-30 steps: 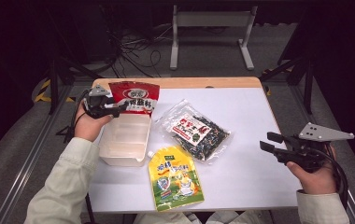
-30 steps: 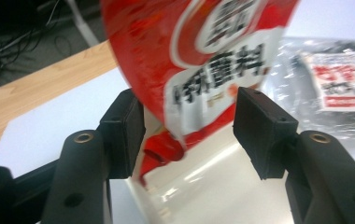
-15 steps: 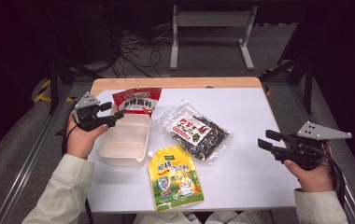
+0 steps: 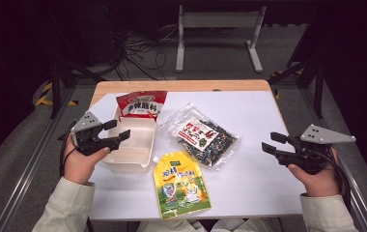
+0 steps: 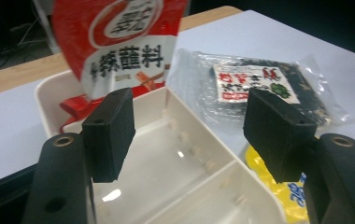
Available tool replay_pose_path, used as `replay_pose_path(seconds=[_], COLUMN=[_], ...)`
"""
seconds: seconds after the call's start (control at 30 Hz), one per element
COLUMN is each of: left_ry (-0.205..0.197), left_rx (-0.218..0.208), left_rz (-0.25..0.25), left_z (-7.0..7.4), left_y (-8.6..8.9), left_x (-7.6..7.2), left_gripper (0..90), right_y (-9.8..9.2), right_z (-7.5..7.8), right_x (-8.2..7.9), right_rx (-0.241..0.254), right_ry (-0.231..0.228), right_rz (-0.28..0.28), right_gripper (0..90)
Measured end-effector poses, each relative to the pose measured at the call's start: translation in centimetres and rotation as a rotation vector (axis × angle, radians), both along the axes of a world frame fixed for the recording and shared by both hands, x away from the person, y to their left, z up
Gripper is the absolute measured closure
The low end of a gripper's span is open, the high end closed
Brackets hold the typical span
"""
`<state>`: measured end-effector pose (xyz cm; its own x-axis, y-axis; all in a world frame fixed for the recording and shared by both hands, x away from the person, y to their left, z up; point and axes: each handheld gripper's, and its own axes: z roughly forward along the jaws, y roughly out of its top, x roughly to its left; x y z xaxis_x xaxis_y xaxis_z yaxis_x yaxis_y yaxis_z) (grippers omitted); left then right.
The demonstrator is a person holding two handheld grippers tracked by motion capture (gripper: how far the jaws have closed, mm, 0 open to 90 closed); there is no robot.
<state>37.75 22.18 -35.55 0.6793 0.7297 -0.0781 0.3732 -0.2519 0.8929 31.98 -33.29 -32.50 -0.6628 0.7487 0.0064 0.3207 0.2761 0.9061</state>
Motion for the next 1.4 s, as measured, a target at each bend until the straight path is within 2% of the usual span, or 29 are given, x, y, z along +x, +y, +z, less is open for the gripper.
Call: replay_pose_path(seconds=[0.1,0.27,0.3,0.5,0.57,0.67,0.8,1.13,1.4], left_ry=[0.014,0.025,0.038,0.038,0.052,0.056,0.065,0.065,0.057], left_rx=[-0.016,-0.017,-0.021,-0.003,-0.005,-0.003,0.005,-0.016,-0.006], left_rz=[-0.030,-0.054,-0.065,-0.091,-0.101,-0.113,-0.128,-0.126,-0.122], left_z=[0.0,-0.2,-0.3,-0.6,-0.7,-0.9,-1.2,-1.5,-1.7], left_y=[-0.3,-0.4,-0.5,-0.8,-1.1,-1.2,-1.6,-1.6,-1.8], left_x=[-0.8,-1.5,-1.9,-3.0,-3.6,-3.7,-3.9,-4.0,-4.2], left_gripper=[34.7,34.5,34.5,34.3,34.3,34.4,34.4,34.5,34.6], right_y=[0.4,1.2,1.5,2.9,3.4,3.8,4.6,5.9,6.9], right_z=[-0.1,-0.3,-0.3,-0.6,-0.6,-0.7,-0.9,-1.4,-2.0], right_x=[0.4,1.0,1.1,1.9,2.2,2.8,4.2,7.4,9.6], right_rx=[0.001,-0.004,-0.002,-0.007,-0.009,-0.013,-0.022,-0.063,-0.066], right_ry=[0.013,0.026,0.028,0.040,0.044,0.049,0.077,0.124,0.149], right_rz=[0.005,0.013,0.017,0.047,0.052,0.054,0.061,0.051,0.031], right_gripper=[46.1,43.7,43.2,43.0,43.0,43.1,43.4,45.3,45.6])
